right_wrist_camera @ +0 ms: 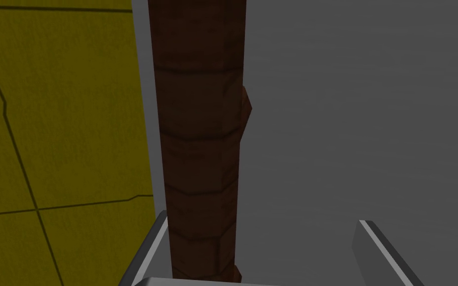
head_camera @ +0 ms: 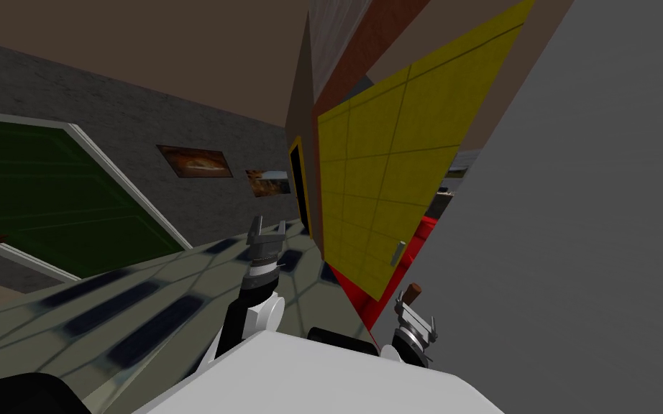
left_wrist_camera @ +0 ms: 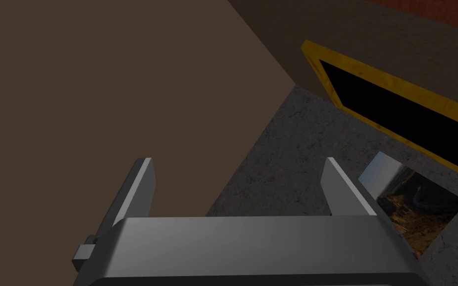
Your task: Push the door open
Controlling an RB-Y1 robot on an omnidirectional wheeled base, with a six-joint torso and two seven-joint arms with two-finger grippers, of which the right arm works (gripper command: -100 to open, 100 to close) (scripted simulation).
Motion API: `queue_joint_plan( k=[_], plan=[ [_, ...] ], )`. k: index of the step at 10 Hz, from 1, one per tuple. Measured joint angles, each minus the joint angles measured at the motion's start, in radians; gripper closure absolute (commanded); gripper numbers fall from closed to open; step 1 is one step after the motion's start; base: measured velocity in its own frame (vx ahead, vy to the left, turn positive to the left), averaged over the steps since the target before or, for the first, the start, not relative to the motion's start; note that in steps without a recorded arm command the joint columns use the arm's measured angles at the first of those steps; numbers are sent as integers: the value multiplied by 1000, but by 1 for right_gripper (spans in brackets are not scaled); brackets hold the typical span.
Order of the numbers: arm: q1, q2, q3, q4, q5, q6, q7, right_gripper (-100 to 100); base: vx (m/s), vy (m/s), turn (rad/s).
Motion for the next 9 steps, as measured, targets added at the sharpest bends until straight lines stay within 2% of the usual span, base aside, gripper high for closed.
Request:
queue_joint_plan(
  k=[1,2,3,4,5,6,7,8,9],
  plan=[
    [-4,-4,-1,9,0,0,-9,100,21,-5,-8],
    [11,-7,0,-10,-2,6,-6,100,-2,-10,-43],
    [8,-1,-1,-18,-3,10,6,100,-8,19,24],
    [-3,-5,-6,-8,-6,11,7,100,6,12,0],
    [-7,-3,-1,12,3,-3,-8,100,2,-19,1],
    [2,1,2,-2,3,-2,-1,100,-8,-63,101],
    [-3,3,0,1,-4,-4,1,100,-23,-48,93],
    [9,3,-3,-26,-13,3,14,100,28,-18,-25],
    [22,6,4,-37,-8,-2,15,100,23,-24,-5]
  ],
)
